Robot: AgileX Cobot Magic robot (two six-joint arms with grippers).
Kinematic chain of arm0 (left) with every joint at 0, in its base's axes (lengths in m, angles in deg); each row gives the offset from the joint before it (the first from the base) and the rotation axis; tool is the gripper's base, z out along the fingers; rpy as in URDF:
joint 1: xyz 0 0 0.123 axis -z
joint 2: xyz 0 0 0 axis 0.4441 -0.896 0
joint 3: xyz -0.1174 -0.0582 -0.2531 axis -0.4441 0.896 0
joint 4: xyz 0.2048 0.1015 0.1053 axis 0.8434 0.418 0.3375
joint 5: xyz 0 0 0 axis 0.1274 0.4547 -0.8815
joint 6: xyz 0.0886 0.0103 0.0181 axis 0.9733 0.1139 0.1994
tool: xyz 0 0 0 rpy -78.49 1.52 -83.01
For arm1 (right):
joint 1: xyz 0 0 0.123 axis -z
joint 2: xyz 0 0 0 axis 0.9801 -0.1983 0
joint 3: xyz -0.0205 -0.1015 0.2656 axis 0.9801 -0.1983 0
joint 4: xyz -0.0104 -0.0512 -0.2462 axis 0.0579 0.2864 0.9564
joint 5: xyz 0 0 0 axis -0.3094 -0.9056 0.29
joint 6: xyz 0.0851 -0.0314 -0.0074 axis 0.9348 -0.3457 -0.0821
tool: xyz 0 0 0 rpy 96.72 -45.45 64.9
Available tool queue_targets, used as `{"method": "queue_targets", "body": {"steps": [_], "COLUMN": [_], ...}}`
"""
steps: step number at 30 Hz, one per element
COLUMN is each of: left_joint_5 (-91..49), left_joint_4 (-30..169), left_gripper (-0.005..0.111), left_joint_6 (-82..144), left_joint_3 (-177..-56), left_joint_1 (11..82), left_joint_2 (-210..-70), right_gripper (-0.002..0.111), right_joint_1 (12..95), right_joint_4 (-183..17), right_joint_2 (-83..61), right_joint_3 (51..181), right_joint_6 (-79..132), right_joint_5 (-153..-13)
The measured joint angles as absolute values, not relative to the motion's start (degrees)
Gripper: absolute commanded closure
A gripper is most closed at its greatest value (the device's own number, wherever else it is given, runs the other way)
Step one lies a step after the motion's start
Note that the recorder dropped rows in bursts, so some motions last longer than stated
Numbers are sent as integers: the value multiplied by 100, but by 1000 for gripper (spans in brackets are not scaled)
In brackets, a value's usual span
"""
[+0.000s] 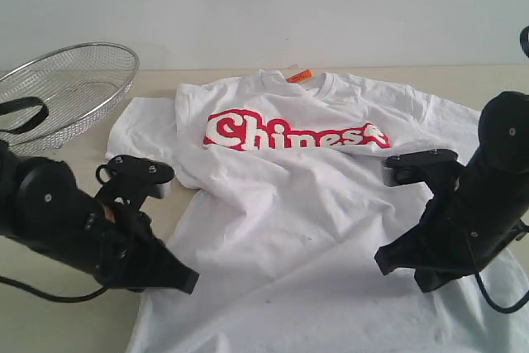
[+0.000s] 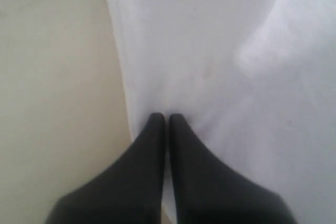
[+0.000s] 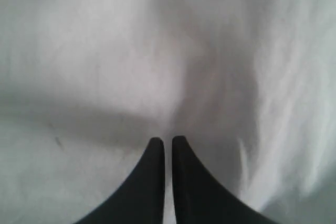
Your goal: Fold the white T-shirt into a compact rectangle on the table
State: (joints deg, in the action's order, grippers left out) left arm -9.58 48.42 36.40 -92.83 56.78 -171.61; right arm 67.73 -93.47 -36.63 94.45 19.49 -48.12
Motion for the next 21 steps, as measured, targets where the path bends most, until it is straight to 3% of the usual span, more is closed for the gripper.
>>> {"method": "queue_targets", "body": {"steps": [6, 13, 21], "left_joint_5": [-673, -428, -482], "left_joint_4": [4722, 4712, 4712], "left_gripper": [102, 102, 102], "left_joint_6": [3566, 3555, 3555], "left_joint_3": [-8417, -8214, -8190], "left_joint_1": [5678, 5678, 5678], "left_joint_2": [-16393, -16179, -16149], "right_gripper": [108, 108, 108], "right_joint_1": [6773, 6773, 6773], "right_joint_4": [-9392, -9617, -9746], "right_joint_2": [-3522, -3344, -3108], "right_joint_3": [8763, 8268, 8059], "right_joint_6": [2156, 2208, 2208], "right_joint_5": [-5288, -5871, -5427]}}
